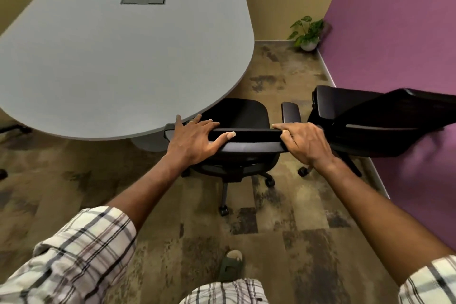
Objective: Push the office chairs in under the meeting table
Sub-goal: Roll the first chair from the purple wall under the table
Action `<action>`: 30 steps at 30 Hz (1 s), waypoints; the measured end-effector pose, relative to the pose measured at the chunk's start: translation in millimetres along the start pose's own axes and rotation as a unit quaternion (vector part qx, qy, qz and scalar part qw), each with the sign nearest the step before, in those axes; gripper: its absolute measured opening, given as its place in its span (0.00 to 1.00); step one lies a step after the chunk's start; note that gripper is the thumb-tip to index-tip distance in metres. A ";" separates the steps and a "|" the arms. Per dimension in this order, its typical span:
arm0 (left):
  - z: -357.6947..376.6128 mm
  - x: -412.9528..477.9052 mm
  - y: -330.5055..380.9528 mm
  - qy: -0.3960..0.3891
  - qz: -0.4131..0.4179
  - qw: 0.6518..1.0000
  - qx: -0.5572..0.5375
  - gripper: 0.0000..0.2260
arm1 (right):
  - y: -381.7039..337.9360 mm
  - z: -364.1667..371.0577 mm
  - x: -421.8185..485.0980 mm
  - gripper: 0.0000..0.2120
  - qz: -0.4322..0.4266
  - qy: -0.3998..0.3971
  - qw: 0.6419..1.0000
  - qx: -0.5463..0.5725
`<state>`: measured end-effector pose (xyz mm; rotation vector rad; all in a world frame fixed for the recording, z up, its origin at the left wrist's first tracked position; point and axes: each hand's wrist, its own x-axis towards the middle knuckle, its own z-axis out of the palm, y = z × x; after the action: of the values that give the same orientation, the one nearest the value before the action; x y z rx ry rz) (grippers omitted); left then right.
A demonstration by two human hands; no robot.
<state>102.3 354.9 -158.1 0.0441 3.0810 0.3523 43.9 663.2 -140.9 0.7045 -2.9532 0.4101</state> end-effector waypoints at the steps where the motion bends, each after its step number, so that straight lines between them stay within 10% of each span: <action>1: -2.5 11.5 -6.0 0.002 -0.010 1.000 0.003 0.44 | 1.6 1.4 14.5 0.25 -0.002 0.000 1.000 -0.003; 30: 4.6 260.3 76.5 0.067 -0.259 0.964 -0.001 0.42 | 185.9 2.5 378.9 0.24 -0.269 -0.062 0.961 0.020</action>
<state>-155.7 438.9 -154.8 -0.7977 3.0562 0.3368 -378.1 658.4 -136.2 1.5271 -2.6970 0.3849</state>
